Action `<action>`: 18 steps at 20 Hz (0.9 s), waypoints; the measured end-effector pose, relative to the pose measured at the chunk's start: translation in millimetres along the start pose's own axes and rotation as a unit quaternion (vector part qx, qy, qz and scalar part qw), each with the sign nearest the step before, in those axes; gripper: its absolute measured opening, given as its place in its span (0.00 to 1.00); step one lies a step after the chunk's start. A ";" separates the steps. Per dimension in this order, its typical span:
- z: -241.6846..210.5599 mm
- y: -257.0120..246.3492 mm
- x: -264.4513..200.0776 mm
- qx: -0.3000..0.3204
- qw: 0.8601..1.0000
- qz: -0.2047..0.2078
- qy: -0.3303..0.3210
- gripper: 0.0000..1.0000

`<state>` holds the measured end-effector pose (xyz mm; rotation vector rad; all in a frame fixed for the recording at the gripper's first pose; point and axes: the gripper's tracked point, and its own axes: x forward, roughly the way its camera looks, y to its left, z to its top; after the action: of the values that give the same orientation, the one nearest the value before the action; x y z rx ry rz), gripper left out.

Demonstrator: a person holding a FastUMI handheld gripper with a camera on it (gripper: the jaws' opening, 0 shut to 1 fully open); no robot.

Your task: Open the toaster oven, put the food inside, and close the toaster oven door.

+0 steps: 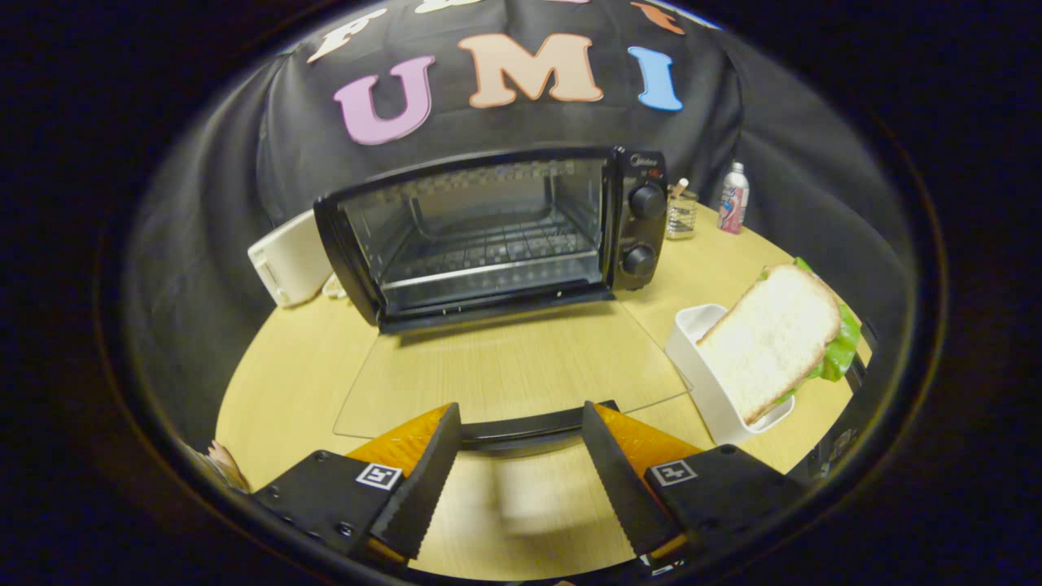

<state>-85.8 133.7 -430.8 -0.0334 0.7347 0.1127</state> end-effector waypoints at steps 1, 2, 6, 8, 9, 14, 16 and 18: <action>-0.8 1.2 0.1 -0.001 1.000 -0.001 0.002 0.93; 0.1 0.7 -0.2 0.000 1.000 0.000 0.000 0.93; -1.4 0.5 -0.7 0.006 1.000 0.006 0.004 0.92; -1.9 1.1 -1.9 0.009 1.000 0.016 0.011 0.92; -0.8 2.2 -4.1 0.018 0.999 0.023 0.017 0.92; 30.1 11.9 -28.5 0.067 0.995 0.074 0.021 0.92; 52.4 3.6 -44.2 0.062 0.994 0.089 0.014 0.92; 69.3 -19.2 -59.9 0.053 0.994 0.095 0.020 0.92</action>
<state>-81.6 114.1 -339.4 0.1367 0.7830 0.2555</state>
